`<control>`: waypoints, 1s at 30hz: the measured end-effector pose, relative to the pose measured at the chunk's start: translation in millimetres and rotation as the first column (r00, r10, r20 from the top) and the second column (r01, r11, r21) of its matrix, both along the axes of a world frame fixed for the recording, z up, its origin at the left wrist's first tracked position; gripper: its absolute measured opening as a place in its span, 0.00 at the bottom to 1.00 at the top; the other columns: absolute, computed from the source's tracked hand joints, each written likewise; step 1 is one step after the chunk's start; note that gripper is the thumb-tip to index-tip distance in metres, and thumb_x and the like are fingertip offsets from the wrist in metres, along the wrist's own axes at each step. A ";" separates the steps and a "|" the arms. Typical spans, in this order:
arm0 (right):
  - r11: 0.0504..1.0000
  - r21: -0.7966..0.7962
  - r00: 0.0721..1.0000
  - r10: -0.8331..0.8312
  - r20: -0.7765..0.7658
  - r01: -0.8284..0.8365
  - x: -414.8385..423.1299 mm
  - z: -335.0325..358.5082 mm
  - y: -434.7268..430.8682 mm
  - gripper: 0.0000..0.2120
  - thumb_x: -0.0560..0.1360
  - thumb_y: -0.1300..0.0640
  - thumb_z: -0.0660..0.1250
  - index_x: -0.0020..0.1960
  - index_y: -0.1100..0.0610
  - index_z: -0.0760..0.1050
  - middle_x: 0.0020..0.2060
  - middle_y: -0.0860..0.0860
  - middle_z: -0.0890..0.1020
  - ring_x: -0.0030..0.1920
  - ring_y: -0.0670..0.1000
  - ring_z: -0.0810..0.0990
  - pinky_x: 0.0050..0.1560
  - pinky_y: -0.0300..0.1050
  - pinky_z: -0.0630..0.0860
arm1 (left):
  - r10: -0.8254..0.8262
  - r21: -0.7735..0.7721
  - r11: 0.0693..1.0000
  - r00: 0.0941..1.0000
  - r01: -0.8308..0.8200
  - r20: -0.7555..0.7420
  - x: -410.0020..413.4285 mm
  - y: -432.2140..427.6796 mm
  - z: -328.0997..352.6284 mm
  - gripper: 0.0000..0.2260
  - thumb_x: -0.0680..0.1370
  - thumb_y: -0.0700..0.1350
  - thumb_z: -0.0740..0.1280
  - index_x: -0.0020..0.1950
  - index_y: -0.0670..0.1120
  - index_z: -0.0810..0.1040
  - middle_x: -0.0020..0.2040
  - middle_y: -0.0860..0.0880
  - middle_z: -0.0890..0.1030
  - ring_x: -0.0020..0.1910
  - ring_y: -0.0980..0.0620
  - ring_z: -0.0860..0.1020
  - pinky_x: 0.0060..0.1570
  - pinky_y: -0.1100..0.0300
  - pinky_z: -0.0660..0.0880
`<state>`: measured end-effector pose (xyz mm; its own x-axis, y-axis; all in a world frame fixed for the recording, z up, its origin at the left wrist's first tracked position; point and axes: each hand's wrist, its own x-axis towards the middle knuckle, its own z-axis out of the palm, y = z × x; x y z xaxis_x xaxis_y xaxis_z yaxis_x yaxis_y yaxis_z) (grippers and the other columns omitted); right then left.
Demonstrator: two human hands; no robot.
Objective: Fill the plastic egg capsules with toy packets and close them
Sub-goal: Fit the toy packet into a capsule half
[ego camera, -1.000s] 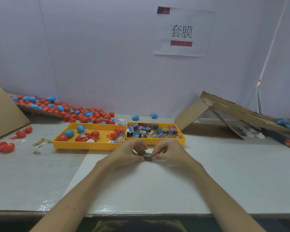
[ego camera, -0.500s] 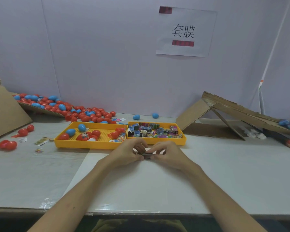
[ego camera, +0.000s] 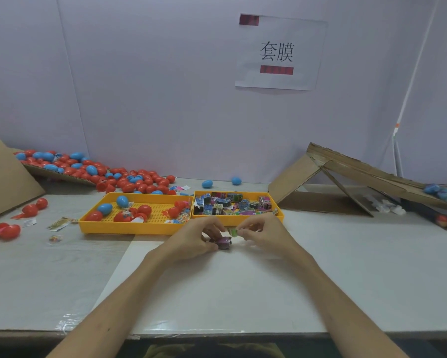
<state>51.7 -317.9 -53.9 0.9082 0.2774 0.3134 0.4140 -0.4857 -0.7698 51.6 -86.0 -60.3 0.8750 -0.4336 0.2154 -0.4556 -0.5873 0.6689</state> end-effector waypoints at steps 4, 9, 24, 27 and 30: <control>1.000 0.015 1.000 -0.016 0.024 0.015 0.0 0.5 3.8 0.06 0.76 0.61 0.73 0.45 0.51 0.85 0.39 0.49 0.86 0.37 0.46 0.84 0.37 0.34 0.75 | 0.017 -0.100 0.995 1.000 -0.016 0.002 -0.2 1.2 2.3 0.10 0.76 0.37 0.73 0.53 0.50 0.82 0.51 0.54 0.85 0.50 0.59 0.84 0.50 0.61 0.81; 0.998 0.052 0.999 -0.023 0.032 0.022 1.5 1.6 2.2 0.04 0.75 0.64 0.73 0.46 0.56 0.85 0.41 0.51 0.87 0.37 0.50 0.84 0.42 0.42 0.81 | 0.145 -0.229 0.969 0.963 -0.093 0.225 -3.3 5.3 9.6 0.13 0.77 0.30 0.68 0.45 0.49 0.83 0.42 0.53 0.85 0.42 0.57 0.84 0.45 0.61 0.82; 0.995 0.075 0.997 -0.068 0.044 0.065 1.5 3.3 -0.5 0.08 0.75 0.63 0.74 0.43 0.50 0.83 0.38 0.49 0.86 0.34 0.47 0.83 0.39 0.38 0.79 | 0.918 -0.074 0.372 0.354 -0.925 0.179 28.3 121.0 18.7 0.22 0.77 0.44 0.71 0.71 0.48 0.75 0.69 0.40 0.75 0.67 0.37 0.70 0.64 0.40 0.68; 0.994 0.085 0.996 -0.077 0.036 0.074 1.0 4.3 -0.4 0.07 0.75 0.63 0.73 0.43 0.51 0.83 0.39 0.50 0.86 0.33 0.46 0.83 0.37 0.34 0.76 | 0.888 0.096 0.424 0.434 -0.901 0.149 45.4 130.7 20.5 0.23 0.79 0.47 0.70 0.73 0.48 0.73 0.69 0.40 0.75 0.67 0.38 0.71 0.65 0.42 0.69; 0.992 0.095 0.996 -0.081 0.032 0.078 0.9 5.0 -0.9 0.06 0.76 0.63 0.73 0.44 0.53 0.83 0.40 0.52 0.86 0.33 0.46 0.82 0.36 0.34 0.75 | 0.869 0.260 0.407 0.459 -0.876 0.186 57.4 139.9 16.9 0.20 0.81 0.54 0.65 0.73 0.49 0.74 0.65 0.41 0.78 0.66 0.39 0.73 0.67 0.44 0.65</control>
